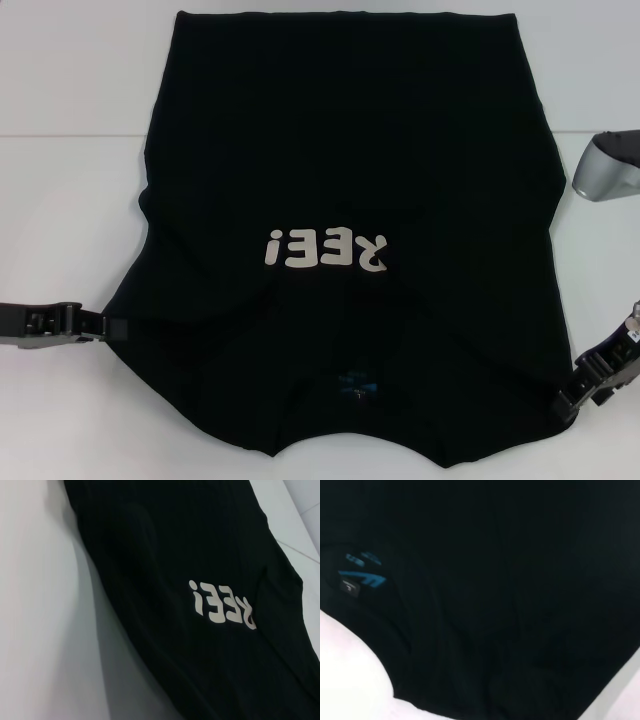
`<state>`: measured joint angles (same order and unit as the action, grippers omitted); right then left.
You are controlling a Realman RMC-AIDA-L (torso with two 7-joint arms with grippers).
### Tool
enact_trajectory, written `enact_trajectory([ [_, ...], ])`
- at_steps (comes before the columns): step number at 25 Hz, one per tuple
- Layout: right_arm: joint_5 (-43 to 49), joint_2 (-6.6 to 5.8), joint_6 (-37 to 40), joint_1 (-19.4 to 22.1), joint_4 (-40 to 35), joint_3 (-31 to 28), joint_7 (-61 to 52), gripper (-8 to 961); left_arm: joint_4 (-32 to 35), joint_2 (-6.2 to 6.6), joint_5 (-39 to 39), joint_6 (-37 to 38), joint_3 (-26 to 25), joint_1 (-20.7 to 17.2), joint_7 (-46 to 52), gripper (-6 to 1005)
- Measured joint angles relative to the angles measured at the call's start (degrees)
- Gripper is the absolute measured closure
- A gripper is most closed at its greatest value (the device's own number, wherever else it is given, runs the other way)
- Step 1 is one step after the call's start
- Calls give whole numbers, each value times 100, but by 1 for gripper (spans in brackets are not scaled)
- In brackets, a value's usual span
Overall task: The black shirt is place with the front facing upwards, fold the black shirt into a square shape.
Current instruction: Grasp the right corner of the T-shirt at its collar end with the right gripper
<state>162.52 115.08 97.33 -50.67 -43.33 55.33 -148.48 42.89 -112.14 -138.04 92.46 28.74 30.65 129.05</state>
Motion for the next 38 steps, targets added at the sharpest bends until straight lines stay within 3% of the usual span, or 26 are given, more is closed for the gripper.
enact_trajectory([
  [14,35,129,-95,-40,24,219,-23,371,0,0,50,-31,0,-4,-14,948],
  [32,34,152,-280,-104,96,412,-256,376,0,0,57,-53,0,-17,-87,946],
  [38,74,207,-432,-138,83,692,-432,513,0,0,59,-45,-75,-25,-152,946],
])
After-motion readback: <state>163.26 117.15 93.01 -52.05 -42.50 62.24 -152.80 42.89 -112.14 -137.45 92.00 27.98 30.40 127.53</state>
